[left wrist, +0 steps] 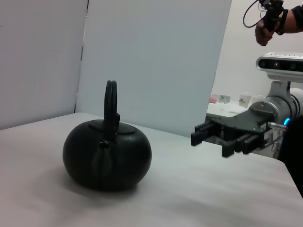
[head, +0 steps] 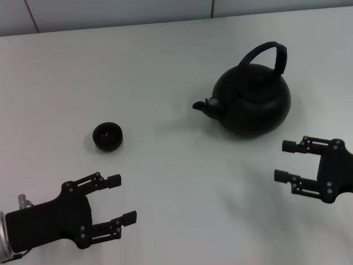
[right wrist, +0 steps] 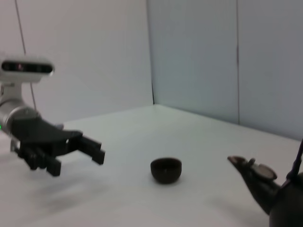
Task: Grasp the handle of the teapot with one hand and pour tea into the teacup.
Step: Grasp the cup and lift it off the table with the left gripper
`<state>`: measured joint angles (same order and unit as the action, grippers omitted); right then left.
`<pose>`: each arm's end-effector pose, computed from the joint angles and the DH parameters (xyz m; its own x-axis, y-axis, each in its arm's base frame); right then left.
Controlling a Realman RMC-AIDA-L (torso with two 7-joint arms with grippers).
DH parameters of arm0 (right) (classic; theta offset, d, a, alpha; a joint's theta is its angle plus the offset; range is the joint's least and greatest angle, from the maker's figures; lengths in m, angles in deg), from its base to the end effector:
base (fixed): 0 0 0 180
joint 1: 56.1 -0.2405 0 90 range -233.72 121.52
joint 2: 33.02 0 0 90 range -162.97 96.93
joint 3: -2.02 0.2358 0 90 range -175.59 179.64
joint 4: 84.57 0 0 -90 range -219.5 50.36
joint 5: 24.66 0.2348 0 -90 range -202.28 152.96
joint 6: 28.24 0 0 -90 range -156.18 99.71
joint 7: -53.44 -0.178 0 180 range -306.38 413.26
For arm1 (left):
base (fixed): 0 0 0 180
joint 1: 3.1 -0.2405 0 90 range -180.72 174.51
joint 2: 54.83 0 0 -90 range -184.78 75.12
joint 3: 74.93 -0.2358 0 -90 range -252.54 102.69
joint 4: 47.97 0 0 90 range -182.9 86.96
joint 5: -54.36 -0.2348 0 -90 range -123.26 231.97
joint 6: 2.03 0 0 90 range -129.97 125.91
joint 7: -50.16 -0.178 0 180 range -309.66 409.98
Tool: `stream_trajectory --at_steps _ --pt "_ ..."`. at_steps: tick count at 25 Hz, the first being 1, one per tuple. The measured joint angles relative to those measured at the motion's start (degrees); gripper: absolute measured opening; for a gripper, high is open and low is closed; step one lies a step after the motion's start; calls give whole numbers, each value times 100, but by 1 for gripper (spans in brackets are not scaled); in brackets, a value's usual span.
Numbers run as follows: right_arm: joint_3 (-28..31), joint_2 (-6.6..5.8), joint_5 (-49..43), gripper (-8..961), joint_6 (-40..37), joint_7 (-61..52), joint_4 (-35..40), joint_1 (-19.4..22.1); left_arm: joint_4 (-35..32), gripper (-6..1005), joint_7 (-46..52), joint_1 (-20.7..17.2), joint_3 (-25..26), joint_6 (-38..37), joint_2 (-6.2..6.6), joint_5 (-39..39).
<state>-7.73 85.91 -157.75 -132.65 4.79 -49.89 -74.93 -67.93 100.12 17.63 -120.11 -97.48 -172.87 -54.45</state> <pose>0.3354 0.2475 0.0095 0.8316 -0.1574 -0.5326 -0.3753 -0.8662 -0.3299 -0.2869 0.2507 -0.0679 0.7845 0.2104 0.5834 0.3189 -0.9436 -0.0885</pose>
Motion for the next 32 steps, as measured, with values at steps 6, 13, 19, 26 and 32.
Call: stream_trajectory --at_steps 6,13,19,26,32 --pt "0 6 -68 631 99 139 -54 -11 -4 798 40 44 -26 65 -5 1" --pt "-28 6 -94 632 188 256 -63 -9 -7 798 43 45 -31 183 -7 1" --pt "-244 6 -101 631 326 281 -63 -7 -8 798 55 53 -34 187 -7 1" --pt "-246 6 -101 632 336 285 -61 -24 16 798 58 54 -22 187 -17 0" --pt "-246 6 -100 631 336 287 -143 -75 28 798 58 54 -5 186 -15 0"
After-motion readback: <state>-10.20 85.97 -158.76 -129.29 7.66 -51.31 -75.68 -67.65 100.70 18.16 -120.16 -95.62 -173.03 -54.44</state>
